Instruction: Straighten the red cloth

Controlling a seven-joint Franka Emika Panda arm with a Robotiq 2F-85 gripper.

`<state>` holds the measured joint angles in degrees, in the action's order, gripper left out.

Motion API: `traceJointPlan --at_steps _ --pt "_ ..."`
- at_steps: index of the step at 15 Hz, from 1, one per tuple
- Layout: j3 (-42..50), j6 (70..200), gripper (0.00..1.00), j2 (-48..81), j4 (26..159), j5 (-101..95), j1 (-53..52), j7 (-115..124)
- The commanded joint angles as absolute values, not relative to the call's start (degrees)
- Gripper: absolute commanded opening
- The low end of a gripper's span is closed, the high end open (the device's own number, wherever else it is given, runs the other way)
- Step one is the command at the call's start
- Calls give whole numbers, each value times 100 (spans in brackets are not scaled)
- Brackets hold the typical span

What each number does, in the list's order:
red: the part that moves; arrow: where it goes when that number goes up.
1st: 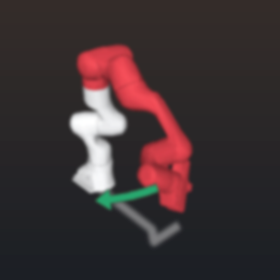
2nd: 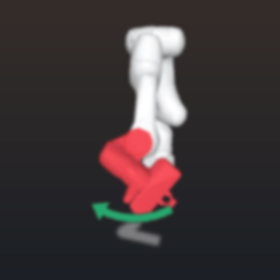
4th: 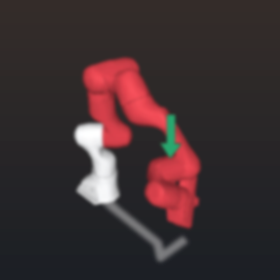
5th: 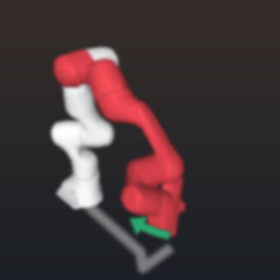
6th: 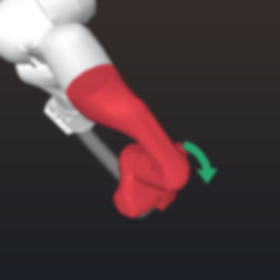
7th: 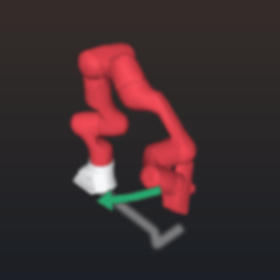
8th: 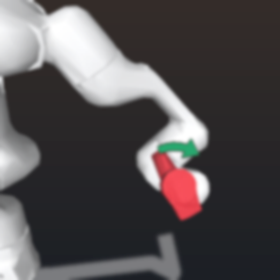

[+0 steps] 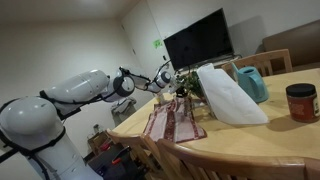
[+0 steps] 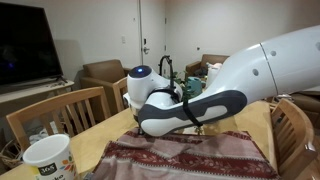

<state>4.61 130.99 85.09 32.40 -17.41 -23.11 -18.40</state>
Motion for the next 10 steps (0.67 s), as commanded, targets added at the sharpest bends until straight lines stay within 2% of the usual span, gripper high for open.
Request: traceJointPlan --at_steps 1,10 --pt "425 13071 1 8509 3203 -1786 -2305 -1836" --pt "260 13051 0 8508 3205 -1708 -2360 -1906"
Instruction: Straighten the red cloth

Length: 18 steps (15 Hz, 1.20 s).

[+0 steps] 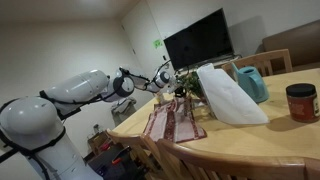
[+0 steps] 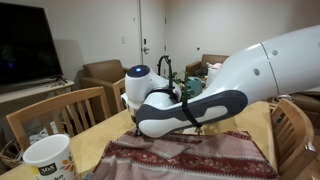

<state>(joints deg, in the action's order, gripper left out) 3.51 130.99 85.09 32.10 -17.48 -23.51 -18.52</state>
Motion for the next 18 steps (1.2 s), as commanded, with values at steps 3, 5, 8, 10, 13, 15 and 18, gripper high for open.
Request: traceJointPlan --at_steps 3,5,8,10,13,15,18 --pt "267 13002 0 8511 3206 -1735 -2406 -1860" --pt "271 13002 0 8512 3236 -1738 -2408 -1850" --pt "287 13017 0 8512 3311 -1748 -2376 -1835" --pt "282 13037 0 8512 3350 -1738 -2336 -1842" --pt "287 13059 0 8511 3393 -1735 -2275 -1842" --pt "308 13056 0 8511 3402 -1738 -2225 -1811" --pt "329 13088 0 8510 3429 -1746 -2130 -1817"
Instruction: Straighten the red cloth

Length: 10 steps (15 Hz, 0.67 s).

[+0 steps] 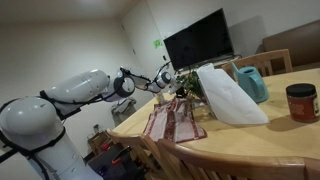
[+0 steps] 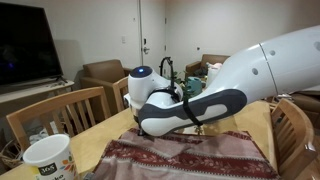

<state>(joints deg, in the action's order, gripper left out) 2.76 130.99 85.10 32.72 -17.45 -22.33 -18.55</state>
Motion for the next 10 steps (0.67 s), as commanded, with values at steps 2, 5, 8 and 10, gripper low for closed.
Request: traceJointPlan --at_steps 2,5,8,10 --pt "350 13103 0 8510 3431 -1753 -2073 -1787" --pt "343 13128 0 8510 3422 -1751 -2013 -1800" --pt "349 13109 0 8511 3397 -1762 -2013 -1800" --pt "339 13074 0 8510 3346 -1761 -2032 -1824"
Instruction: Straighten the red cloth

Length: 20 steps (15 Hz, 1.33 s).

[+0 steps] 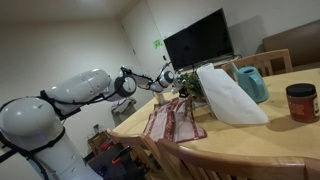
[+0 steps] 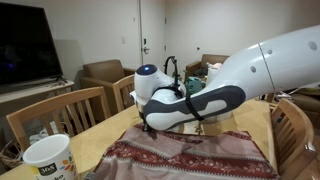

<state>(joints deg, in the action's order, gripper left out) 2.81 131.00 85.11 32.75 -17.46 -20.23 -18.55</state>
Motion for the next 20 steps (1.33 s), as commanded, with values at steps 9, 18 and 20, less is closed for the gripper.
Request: traceJointPlan --at_steps 9,18,20 --pt "652 12812 67 8135 3215 -2007 -2360 -1574" --pt "4 12560 100 7797 3468 -1727 -2474 -2268" --pt "-260 12392 100 7758 3517 -1661 -2474 -2523"
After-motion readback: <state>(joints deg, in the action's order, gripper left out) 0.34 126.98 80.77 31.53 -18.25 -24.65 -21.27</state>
